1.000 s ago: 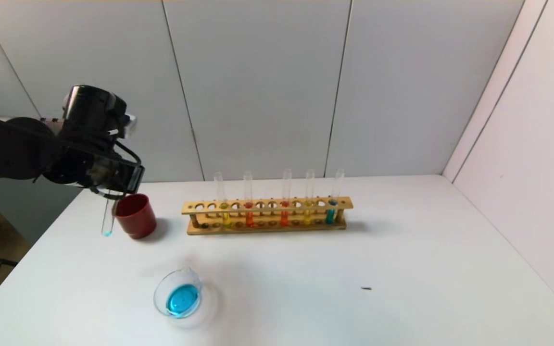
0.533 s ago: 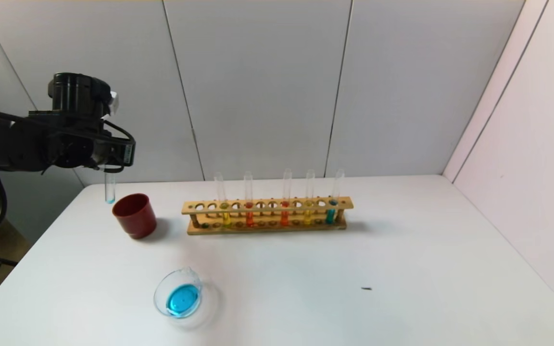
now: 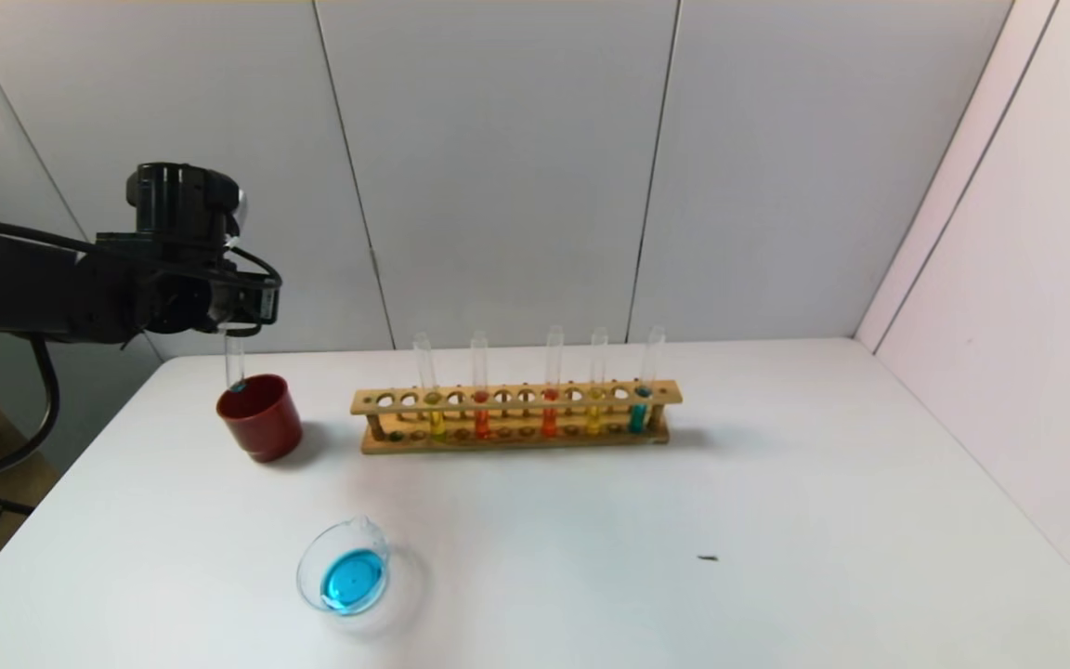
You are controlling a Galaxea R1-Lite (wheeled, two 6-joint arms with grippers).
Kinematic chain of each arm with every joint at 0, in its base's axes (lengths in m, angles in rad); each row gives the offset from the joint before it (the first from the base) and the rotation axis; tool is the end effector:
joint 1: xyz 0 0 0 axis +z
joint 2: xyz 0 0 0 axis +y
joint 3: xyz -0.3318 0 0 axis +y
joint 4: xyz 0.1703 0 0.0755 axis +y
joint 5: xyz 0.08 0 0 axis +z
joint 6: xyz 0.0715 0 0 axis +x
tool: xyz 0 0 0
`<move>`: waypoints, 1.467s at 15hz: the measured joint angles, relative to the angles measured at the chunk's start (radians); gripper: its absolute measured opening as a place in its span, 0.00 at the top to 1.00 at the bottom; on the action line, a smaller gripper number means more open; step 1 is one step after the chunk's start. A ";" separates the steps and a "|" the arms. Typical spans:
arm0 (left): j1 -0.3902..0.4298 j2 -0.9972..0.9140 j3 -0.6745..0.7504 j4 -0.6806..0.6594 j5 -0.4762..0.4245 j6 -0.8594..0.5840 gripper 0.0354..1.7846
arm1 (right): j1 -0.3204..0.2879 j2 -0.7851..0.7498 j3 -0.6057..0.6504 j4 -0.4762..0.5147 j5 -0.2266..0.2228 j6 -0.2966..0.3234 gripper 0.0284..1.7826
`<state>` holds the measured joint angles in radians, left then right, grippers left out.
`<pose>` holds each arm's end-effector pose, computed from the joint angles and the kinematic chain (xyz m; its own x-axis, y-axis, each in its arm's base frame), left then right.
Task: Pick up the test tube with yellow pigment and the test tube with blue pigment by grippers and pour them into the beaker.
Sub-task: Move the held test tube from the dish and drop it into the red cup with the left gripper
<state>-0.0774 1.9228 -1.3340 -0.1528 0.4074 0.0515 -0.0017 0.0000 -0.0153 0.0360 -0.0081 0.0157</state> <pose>0.4309 -0.0050 0.2182 0.8604 0.3307 -0.3878 -0.2650 0.9402 0.2138 -0.0112 -0.0006 0.0750 0.9997 -0.0098 -0.0207 0.0101 0.9998 0.0155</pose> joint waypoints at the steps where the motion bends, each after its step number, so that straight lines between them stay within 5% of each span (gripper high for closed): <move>1: 0.000 0.012 -0.001 -0.015 0.000 0.001 0.84 | 0.000 0.000 0.000 0.000 0.000 0.000 0.05; 17: -0.042 0.140 0.151 -0.206 0.013 -0.039 0.84 | 0.000 0.000 0.000 0.000 0.000 0.000 0.05; 22: -0.042 0.122 0.179 -0.206 0.013 -0.031 0.66 | 0.000 0.000 0.000 0.000 0.000 0.000 0.05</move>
<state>-0.1198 2.0449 -1.1549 -0.3587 0.4204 0.0206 -0.0017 0.0000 -0.0153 0.0360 -0.0077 0.0157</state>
